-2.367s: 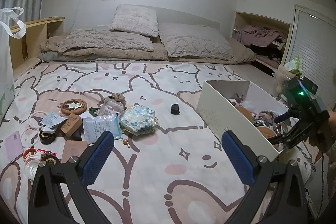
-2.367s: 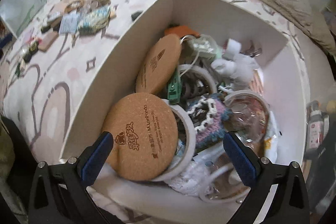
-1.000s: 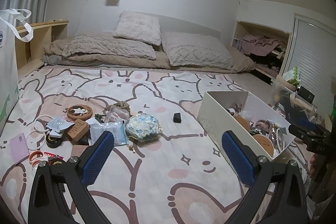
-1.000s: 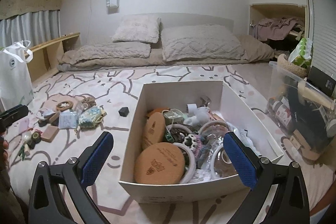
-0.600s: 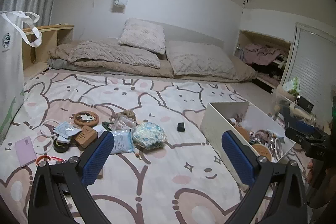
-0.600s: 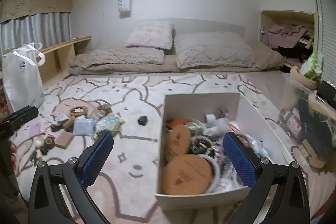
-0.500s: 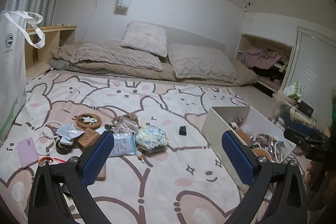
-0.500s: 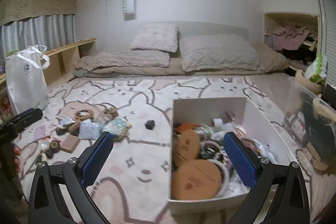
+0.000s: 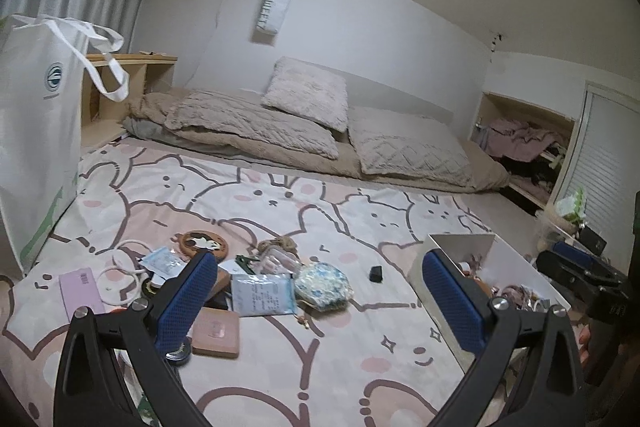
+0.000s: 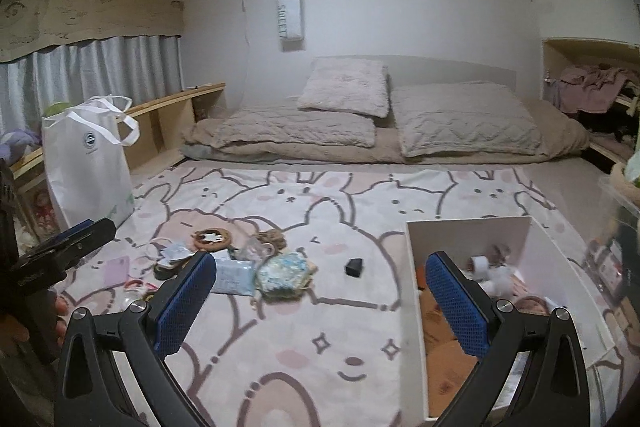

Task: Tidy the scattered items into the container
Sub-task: 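Withdraw both open tools from the box back over the bed, then move the left tool toward the square wooden block while the right tool approaches the flowered pouch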

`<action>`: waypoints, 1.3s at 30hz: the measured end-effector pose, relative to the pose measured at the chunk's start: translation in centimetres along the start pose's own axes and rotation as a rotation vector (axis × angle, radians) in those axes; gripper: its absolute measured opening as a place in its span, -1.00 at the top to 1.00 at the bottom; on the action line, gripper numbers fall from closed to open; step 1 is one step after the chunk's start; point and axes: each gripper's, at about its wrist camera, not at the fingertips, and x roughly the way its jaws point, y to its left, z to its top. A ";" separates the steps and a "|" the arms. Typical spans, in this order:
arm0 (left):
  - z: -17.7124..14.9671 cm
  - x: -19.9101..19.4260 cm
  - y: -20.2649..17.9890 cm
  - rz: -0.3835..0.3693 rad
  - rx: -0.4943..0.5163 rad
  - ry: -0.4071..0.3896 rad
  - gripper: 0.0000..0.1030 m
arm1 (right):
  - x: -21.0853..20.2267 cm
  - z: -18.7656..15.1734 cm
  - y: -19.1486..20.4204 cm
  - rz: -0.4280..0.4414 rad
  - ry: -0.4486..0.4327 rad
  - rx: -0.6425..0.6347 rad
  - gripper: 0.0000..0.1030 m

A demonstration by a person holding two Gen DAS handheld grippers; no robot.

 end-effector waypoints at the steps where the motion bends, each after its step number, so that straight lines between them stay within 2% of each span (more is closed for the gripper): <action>1: 0.1 0.0 0.3 0.006 -0.002 -0.002 -1.00 | 0.3 0.1 0.3 0.006 0.002 -0.001 -1.00; 9: 0.4 0.8 3.3 0.052 -0.046 0.006 -1.00 | 2.8 0.4 1.5 0.069 0.041 0.055 -1.00; 14: 0.1 1.9 4.9 0.108 -0.047 0.035 -1.00 | 4.8 0.5 1.9 0.093 0.062 0.070 -1.00; 19: -0.5 3.6 6.0 0.112 -0.037 0.075 -1.00 | 7.6 0.1 1.9 0.101 0.110 0.123 -1.00; 29: -2.2 8.0 7.8 0.120 -0.039 0.217 -1.00 | 12.1 -1.7 1.3 0.070 0.195 0.150 -1.00; 34: -3.4 10.3 8.5 0.144 -0.046 0.289 -1.00 | 14.4 -3.5 0.5 -0.006 0.237 0.183 -1.00; 39: -4.5 12.2 9.1 0.167 -0.054 0.348 -1.00 | 16.0 -5.2 -0.1 -0.005 0.280 0.185 -1.00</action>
